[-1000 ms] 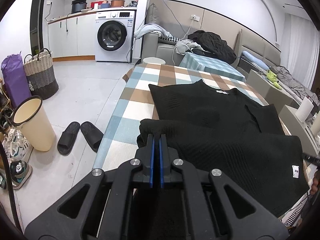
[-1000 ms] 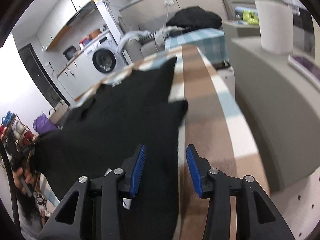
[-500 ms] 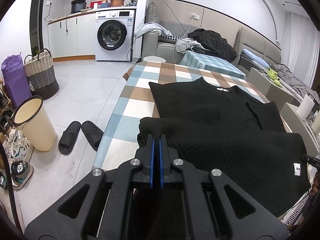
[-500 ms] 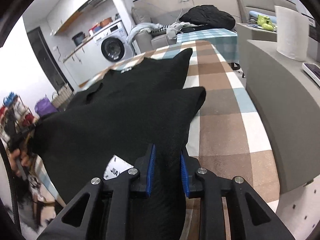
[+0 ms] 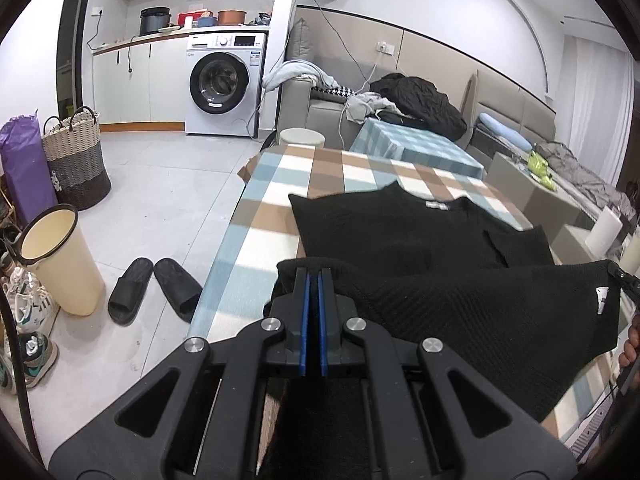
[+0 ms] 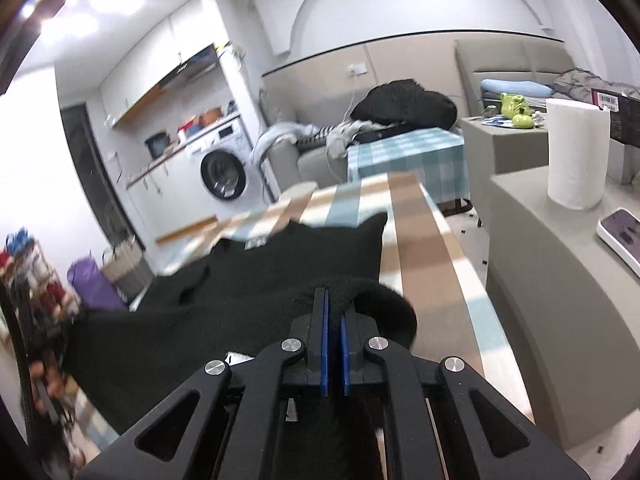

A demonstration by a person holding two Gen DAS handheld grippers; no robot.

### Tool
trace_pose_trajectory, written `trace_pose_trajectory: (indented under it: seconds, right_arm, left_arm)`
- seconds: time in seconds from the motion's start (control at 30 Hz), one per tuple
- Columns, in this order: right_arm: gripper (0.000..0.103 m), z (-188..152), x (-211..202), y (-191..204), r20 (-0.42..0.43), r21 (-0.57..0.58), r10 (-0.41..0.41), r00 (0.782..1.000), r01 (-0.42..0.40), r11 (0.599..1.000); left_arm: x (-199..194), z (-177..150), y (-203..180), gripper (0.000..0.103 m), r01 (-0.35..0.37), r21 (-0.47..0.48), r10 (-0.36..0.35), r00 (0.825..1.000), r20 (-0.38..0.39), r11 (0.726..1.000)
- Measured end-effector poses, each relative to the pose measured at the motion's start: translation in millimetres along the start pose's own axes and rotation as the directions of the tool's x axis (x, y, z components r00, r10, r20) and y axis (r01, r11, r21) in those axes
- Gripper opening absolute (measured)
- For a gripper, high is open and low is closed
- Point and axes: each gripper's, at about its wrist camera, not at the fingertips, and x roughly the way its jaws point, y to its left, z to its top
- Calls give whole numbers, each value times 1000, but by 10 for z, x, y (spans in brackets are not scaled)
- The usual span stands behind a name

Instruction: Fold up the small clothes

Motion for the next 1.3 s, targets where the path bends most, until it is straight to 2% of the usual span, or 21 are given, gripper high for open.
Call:
trace_pose_trajectory:
  seconds: [0.1, 0.2, 0.37, 0.4, 0.43, 0.47, 0.5, 0.53, 0.57, 0.6, 0.73, 0.9, 0.93, 0.97, 1.03, 1.17, 1.3]
  right_arm:
    - [4, 149, 145, -18, 15, 62, -37, 999, 36, 997]
    - [4, 221, 374, -33, -9, 90, -90, 996, 91, 992]
    - [5, 137, 792, -112, -137, 85, -164, 977, 177, 981]
    - [12, 111, 828, -134, -161, 81, -166, 973, 181, 980]
    - [27, 80, 852, -167, -185, 83, -173, 967, 191, 978]
    - [36, 57, 867, -211, -213, 94, -173, 962, 196, 976]
    - [52, 34, 834, -263, -219, 122, -150, 964, 179, 976]
    - [61, 13, 796, -308, -225, 140, -119, 967, 153, 978]
    - [62, -16, 771, -326, -236, 140, -105, 966, 141, 980]
    - [63, -46, 765, -341, -253, 132, -100, 962, 136, 982]
    - [63, -174, 866, -368, -336, 118, -29, 941, 72, 990]
    - [63, -218, 958, -275, -356, 94, -6, 934, 43, 995]
    - [63, -220, 979, -247, -363, 80, -12, 932, 44, 996]
    - [62, -215, 999, -214, -366, 56, -30, 930, 55, 997]
    - [42, -227, 1047, -144, -379, 12, -50, 924, 59, 998]
    - [36, -249, 1076, -74, -391, -17, -68, 918, 66, 998]
    - [35, -289, 1042, -53, -390, -43, -75, 918, 63, 997]
  left_arm:
    - [132, 129, 26, 2, -6, -18, 6, 1000, 3, 1000]
    - [321, 194, 52, 2, -20, -24, 20, 1000, -12, 1000]
    - [714, 121, 57, 2, -48, -20, 46, 994, -96, 999]
    - [766, 87, 62, 2, -50, -20, 47, 991, -122, 999]
    - [825, 50, 69, 5, -53, -19, 49, 986, -157, 998]
    - [870, 22, 76, 16, -55, -14, 51, 981, -189, 998]
    - [899, -11, 86, 22, -59, -9, 56, 974, -218, 998]
    - [911, -49, 106, 40, -61, -12, 57, 972, -227, 998]
    - [922, -84, 126, 55, -64, -19, 58, 971, -231, 998]
    - [926, -109, 133, 57, -63, -25, 55, 972, -230, 998]
    - [1044, -158, 92, 57, -13, -34, 3, 960, -278, 999]
    - [1192, -230, -72, 57, -11, 23, 17, 955, -297, 1000]
    - [1187, -234, -113, 53, -9, 41, 20, 955, -294, 999]
    - [1194, -236, -157, 43, 5, 61, 14, 955, -297, 998]
    - [1191, -234, -207, 30, 35, 68, -12, 953, -304, 997]
    - [1154, -257, -316, 23, 22, 123, 15, 957, -290, 992]
    - [1076, -302, -387, 23, 10, 173, 39, 960, -277, 985]
